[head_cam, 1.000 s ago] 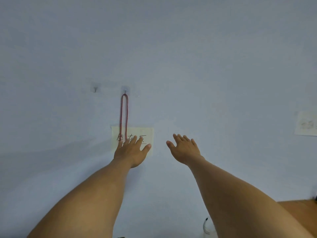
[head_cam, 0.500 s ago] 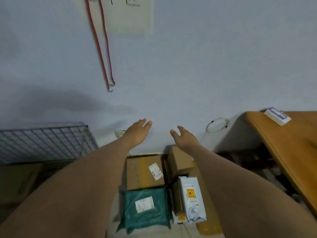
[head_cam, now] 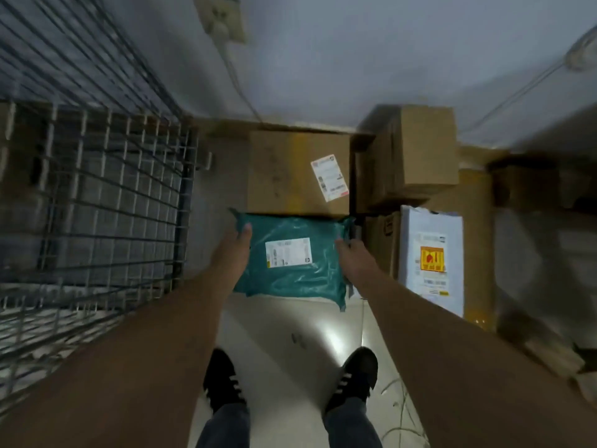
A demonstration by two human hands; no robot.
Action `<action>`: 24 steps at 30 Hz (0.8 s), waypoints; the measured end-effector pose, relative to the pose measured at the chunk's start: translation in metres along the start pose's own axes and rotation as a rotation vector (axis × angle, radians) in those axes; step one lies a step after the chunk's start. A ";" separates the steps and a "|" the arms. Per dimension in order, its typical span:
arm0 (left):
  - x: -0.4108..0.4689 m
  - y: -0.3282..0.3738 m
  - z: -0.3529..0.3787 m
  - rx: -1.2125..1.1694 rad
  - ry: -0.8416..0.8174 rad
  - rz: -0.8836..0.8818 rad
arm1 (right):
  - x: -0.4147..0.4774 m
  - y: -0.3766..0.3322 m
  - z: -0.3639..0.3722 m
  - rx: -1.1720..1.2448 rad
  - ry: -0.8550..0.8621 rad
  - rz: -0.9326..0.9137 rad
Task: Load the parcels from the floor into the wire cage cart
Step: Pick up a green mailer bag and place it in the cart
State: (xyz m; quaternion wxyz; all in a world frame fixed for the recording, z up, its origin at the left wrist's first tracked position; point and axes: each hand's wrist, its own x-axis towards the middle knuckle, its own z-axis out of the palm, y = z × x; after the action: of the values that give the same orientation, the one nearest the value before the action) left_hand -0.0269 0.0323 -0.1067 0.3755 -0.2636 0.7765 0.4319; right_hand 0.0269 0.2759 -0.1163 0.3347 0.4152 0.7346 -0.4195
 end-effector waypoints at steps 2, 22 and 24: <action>0.031 -0.036 0.012 -0.076 0.004 -0.063 | 0.030 0.023 0.021 0.049 0.010 0.076; 0.181 -0.139 0.060 -0.371 -0.139 -0.110 | 0.164 0.108 0.098 0.583 -0.062 0.144; 0.187 -0.138 0.057 -0.372 -0.195 -0.095 | 0.169 0.109 0.099 0.633 -0.079 0.132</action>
State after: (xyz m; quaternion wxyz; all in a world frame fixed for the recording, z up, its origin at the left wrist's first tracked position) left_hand -0.0138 -0.0012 -0.3437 0.4135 -0.3219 0.6301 0.5730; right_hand 0.0651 0.2763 -0.3366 0.2434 0.5289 0.5257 -0.6203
